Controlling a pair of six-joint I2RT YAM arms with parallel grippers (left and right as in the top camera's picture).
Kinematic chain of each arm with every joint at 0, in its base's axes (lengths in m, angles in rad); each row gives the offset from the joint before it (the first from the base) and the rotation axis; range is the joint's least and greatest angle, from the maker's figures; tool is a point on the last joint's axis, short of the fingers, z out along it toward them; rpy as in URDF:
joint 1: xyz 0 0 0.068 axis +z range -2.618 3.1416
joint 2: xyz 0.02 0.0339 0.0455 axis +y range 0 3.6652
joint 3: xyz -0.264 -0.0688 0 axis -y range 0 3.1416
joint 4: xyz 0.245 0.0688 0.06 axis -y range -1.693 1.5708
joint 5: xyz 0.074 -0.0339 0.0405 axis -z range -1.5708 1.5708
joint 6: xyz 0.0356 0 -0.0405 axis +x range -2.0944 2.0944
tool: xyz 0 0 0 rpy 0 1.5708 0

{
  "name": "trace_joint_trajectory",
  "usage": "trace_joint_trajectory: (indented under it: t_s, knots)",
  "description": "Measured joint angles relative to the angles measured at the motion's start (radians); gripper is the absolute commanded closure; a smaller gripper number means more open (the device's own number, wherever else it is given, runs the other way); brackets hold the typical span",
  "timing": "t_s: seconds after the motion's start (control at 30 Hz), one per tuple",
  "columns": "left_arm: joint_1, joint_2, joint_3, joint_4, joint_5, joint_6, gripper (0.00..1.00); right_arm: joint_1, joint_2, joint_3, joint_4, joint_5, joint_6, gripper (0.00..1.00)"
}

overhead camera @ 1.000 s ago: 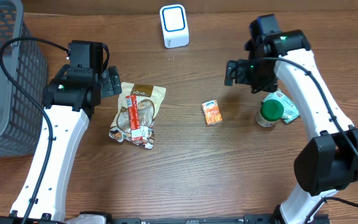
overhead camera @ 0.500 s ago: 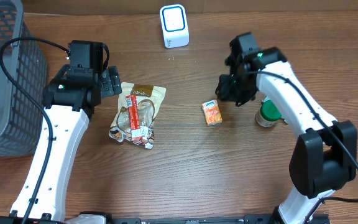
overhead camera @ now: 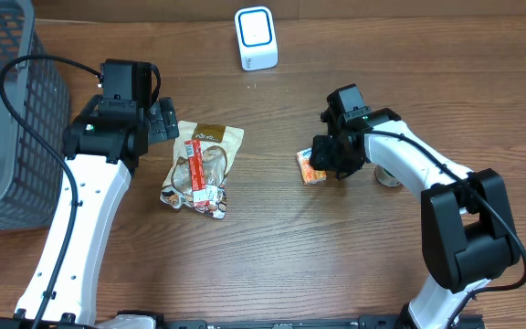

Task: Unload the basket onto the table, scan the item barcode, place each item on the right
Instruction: 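Move the right gripper to the orange Kleenex pack and grasp it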

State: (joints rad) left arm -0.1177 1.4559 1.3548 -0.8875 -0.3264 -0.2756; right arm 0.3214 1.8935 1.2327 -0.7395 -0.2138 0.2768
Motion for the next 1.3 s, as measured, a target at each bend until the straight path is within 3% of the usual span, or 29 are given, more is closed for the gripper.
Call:
trace_joint_trajectory:
  t_s: [0.47,0.6,1.0,1.23,1.3]
  knots:
    - [0.000,0.000,0.000,0.000,0.000,0.000,0.00,0.000,0.006,-0.012,0.020,-0.019,0.042,0.61]
    - [0.000,0.000,0.000,0.000,0.000,0.000,0.00,0.000,0.011,-0.012,0.016,-0.024,0.060,0.67]
    - [0.000,0.000,0.000,0.000,0.000,0.000,0.00,0.000,0.021,-0.026,-0.005,-0.035,0.071,0.73]
    - [0.000,0.000,0.000,0.000,0.000,0.000,0.00,0.000,0.022,-0.026,-0.006,-0.058,0.072,0.96]
    - [0.000,0.000,0.000,0.000,0.000,0.000,0.01,-0.002,0.022,-0.026,-0.005,-0.082,0.075,0.96]
